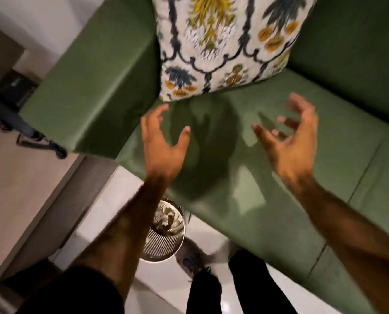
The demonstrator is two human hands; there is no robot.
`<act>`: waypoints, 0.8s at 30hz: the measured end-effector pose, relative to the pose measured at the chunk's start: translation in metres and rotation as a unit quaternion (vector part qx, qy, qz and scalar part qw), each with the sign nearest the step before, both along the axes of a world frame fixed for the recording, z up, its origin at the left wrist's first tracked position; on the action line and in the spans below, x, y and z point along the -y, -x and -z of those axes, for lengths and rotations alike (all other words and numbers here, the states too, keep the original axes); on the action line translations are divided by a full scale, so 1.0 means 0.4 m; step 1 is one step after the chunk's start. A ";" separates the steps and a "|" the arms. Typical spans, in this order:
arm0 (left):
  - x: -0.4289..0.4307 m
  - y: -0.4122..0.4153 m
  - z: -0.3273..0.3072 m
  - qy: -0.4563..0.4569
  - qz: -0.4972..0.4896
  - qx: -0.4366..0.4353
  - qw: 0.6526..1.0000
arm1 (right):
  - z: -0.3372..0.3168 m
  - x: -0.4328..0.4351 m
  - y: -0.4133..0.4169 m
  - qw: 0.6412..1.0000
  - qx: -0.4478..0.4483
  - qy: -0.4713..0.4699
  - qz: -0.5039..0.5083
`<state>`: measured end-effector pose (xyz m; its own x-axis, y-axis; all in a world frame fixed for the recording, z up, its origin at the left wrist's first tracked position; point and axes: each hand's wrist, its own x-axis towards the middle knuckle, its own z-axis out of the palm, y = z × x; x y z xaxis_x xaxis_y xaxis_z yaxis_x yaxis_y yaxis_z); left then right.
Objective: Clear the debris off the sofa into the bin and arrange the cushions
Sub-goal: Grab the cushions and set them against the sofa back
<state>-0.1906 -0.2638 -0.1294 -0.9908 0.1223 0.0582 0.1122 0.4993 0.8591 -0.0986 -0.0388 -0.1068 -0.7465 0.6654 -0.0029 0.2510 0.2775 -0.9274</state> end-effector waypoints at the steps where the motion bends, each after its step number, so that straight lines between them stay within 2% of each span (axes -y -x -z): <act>1: -0.041 0.047 -0.024 -0.009 0.004 0.012 1.000 | -0.019 -0.066 0.049 1.000 0.015 -0.023 0.012; 3: -0.108 0.131 -0.059 -0.038 0.008 0.045 0.998 | -0.038 -0.180 0.138 0.997 0.063 -0.048 0.002; 6: -0.171 0.229 -0.082 -0.090 0.016 0.086 0.992 | -0.046 -0.292 0.251 0.993 0.115 -0.004 -0.041; 8: -0.198 0.272 -0.084 -0.088 0.002 0.092 0.992 | -0.044 -0.340 0.307 0.987 0.140 0.012 -0.077; 12: -0.224 0.317 -0.078 -0.108 -0.014 0.105 0.988 | -0.034 -0.387 0.358 0.970 0.150 -0.019 -0.192; 15: -0.228 0.319 -0.085 -0.137 0.009 0.137 0.981 | -0.028 -0.401 0.351 0.963 0.143 0.007 -0.227; 18: -0.259 0.279 -0.111 -0.109 0.052 0.196 0.973 | -0.028 -0.425 0.285 0.970 0.100 0.083 -0.206; 24: -0.404 0.194 -0.112 -0.056 0.162 0.231 0.958 | -0.020 -0.496 0.027 0.988 0.042 0.123 -0.080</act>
